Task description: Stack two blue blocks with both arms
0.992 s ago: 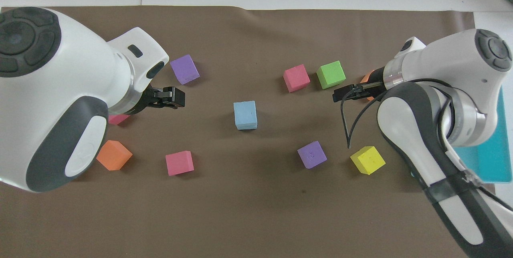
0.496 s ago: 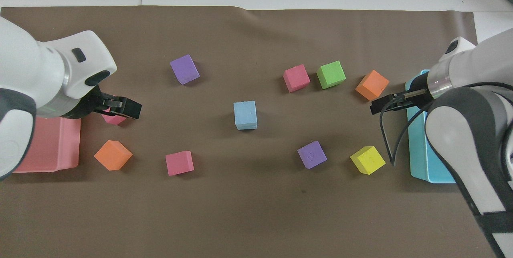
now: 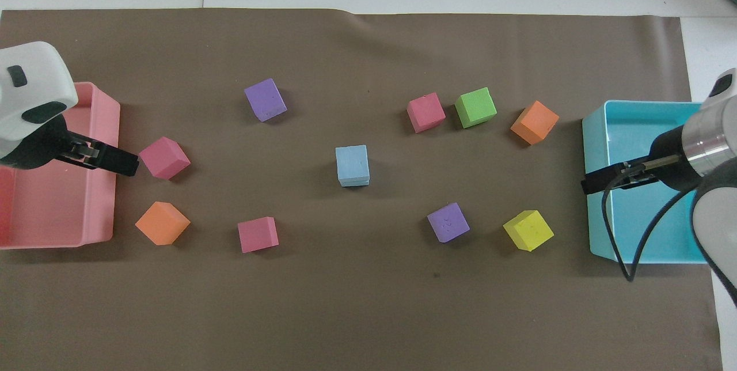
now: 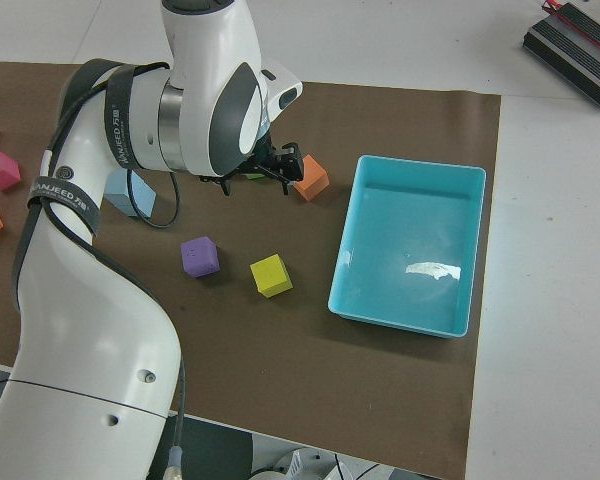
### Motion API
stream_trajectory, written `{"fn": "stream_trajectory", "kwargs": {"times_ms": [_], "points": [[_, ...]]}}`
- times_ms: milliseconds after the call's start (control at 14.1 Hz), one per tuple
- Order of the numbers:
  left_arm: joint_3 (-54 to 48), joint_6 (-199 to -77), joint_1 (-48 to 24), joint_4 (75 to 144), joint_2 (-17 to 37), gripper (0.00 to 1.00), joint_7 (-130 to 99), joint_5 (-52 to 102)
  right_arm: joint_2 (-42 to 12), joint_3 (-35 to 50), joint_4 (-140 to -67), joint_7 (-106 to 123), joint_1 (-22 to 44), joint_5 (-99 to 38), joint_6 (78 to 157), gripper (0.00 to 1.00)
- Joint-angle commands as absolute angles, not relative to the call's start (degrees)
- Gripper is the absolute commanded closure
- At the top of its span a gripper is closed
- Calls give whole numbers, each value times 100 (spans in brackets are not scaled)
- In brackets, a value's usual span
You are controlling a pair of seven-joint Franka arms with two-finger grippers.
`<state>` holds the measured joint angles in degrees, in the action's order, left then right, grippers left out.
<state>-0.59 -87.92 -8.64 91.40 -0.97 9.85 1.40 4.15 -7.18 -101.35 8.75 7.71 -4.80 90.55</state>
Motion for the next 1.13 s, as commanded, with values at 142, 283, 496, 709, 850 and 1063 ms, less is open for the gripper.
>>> {"fn": "stream_trajectory", "kwargs": {"times_ms": [142,283,496,709,850,1063], "points": [[-88,-8684,-782,9167,-202,0,1072,193,439,-668,-9782,809,457,-334,8526,0],[-88,-8666,-782,9158,-202,0,1072,193,448,-659,-9791,756,466,-343,8595,0],[-88,-8666,-756,9150,-202,0,1037,193,422,-650,-9800,756,466,-343,8991,0],[-79,-8640,-686,9105,-211,0,1037,185,448,-738,-9782,791,422,-325,8974,0],[-79,-8421,-537,9123,-307,0,1046,176,448,-765,-9590,782,413,-255,8947,0],[-70,-8411,-422,9140,-325,0,1046,158,448,-747,-9063,756,422,-18,8667,0]]}}
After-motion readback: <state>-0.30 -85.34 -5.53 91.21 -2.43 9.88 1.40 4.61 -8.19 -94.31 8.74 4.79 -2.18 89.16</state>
